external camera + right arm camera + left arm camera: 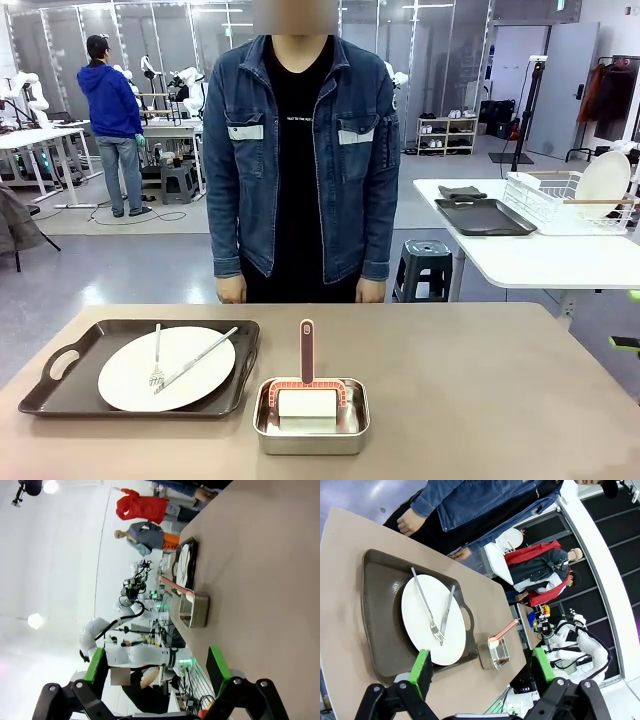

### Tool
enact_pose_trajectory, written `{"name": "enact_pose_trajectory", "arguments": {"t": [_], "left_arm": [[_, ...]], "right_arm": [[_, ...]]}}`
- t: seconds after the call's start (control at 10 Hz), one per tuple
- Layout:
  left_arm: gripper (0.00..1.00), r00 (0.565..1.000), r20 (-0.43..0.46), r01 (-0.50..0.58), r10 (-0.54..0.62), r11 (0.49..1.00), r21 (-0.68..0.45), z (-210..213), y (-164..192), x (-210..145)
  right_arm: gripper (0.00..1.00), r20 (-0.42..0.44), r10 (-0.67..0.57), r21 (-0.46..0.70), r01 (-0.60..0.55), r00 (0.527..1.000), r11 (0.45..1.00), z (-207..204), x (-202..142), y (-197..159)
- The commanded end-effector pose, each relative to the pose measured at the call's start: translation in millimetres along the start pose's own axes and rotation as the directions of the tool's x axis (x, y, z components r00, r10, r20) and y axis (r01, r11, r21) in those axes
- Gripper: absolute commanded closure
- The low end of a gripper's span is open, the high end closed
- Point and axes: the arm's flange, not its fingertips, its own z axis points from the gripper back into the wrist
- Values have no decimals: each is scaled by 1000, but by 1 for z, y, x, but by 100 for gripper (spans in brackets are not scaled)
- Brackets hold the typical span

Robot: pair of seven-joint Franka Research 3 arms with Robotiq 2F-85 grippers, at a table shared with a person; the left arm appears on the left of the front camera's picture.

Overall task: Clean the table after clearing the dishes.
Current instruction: When the right (or left) Handle tray is removed, use the right hand (or left hand) to clean the right (or left) side of the table with the Lint Roller.

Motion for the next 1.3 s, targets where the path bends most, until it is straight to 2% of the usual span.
{"name": "enact_pose_trajectory", "arguments": {"t": [0.0, 0.2, 0.3, 0.4, 0.5, 0.6, 1.2], "left_arm": [[0, 1000, -4, 5, -5, 1000, -6, 4, -1, -2], [0, 1000, -4, 5, -5, 1000, -6, 4, -1, -2], [0, 1000, -4, 5, -5, 1000, -6, 4, -1, -2], [0, 1000, -4, 5, -5, 1000, -6, 4, -1, -2], [0, 1000, -4, 5, -5, 1000, -6, 4, -1, -2], [0, 1000, -4, 5, -5, 1000, -6, 4, -1, -2], [0, 1000, -4, 5, -5, 1000, -6, 4, -1, -2]], "right_arm": [[0, 50, -66, -52, 69, 997, 996, -5, -3, 18], [0, 110, -94, -77, 103, 990, 992, 11, -13, 24], [0, 111, -89, -105, 100, 990, 989, 11, -11, 27], [0, 161, -95, -147, 119, 982, 982, 13, -7, 29], [0, 144, -96, -173, 121, 985, 977, 9, 0, 33], [0, 117, -71, -105, 83, 991, 991, 19, -3, 21], [0, 117, -71, -105, 83, 991, 991, 19, -3, 21]]}}
